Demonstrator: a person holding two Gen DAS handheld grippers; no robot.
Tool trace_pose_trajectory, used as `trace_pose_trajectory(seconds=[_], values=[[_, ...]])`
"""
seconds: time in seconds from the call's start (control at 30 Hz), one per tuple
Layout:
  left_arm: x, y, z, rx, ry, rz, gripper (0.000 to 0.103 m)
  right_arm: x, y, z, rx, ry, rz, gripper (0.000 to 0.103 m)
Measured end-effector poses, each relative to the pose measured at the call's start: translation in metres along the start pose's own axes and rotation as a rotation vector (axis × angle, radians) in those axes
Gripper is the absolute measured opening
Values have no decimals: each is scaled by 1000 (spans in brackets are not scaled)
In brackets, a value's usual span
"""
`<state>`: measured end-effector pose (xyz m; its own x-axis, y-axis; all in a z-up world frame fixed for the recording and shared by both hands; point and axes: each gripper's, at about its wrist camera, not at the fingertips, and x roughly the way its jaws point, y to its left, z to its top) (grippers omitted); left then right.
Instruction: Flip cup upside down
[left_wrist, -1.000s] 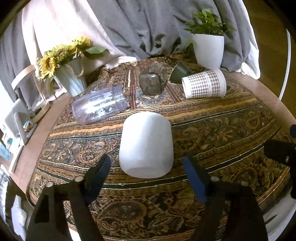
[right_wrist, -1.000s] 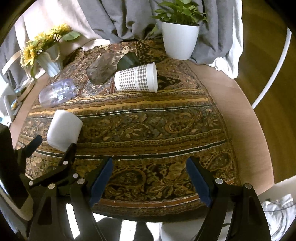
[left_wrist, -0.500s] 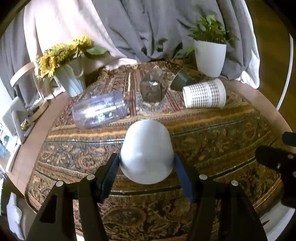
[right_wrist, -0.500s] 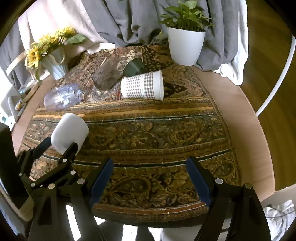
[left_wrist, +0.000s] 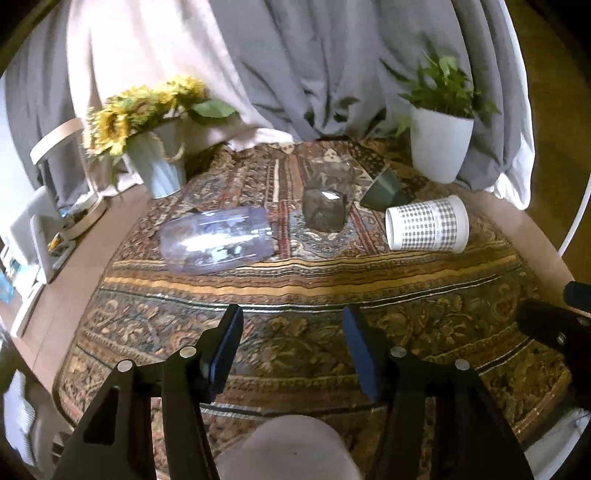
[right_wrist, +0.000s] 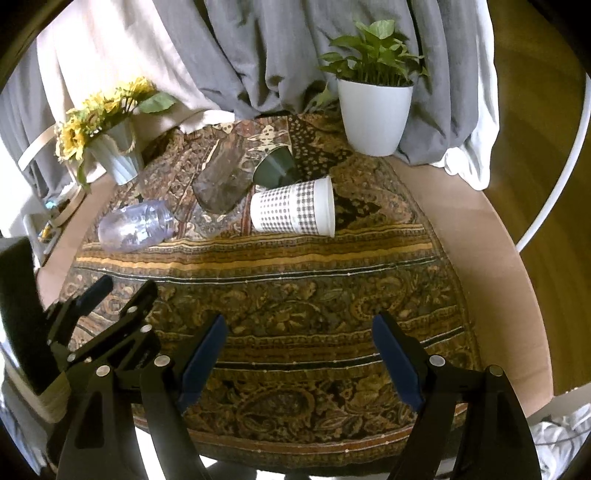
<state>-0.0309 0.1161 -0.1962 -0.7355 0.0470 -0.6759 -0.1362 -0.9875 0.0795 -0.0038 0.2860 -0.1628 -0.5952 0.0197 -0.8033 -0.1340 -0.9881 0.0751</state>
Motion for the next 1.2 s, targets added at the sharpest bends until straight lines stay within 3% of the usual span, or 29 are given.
trace_pose_trajectory(seconds=[0.1,0.17,0.33,0.4,0.63,0.8,1.03,1.2], values=[[-13,1,-14,25,3,-8,63,1,1,-2,1,14,15,81],[-17,1,-23,37,16,-12,71,1,2,-5,-7,15,14,81],[-17,2,-45,48,68,2,72,4,6,-11,-29,38,21,81],[-20,9,-47,37,51,36,72,2,6,-13,-35,33,18,81],[-39,45,-15,-49,-73,136,72,-6,11,-10,39,42,90,81],[-41,53,-1,-55,-99,169,72,-23,23,0,9,-45,117,81],[-45,58,9,-94,-102,152,72,-17,12,6,75,-10,139,81],[-40,62,17,-103,-138,135,74,-18,15,13,79,-40,123,81]])
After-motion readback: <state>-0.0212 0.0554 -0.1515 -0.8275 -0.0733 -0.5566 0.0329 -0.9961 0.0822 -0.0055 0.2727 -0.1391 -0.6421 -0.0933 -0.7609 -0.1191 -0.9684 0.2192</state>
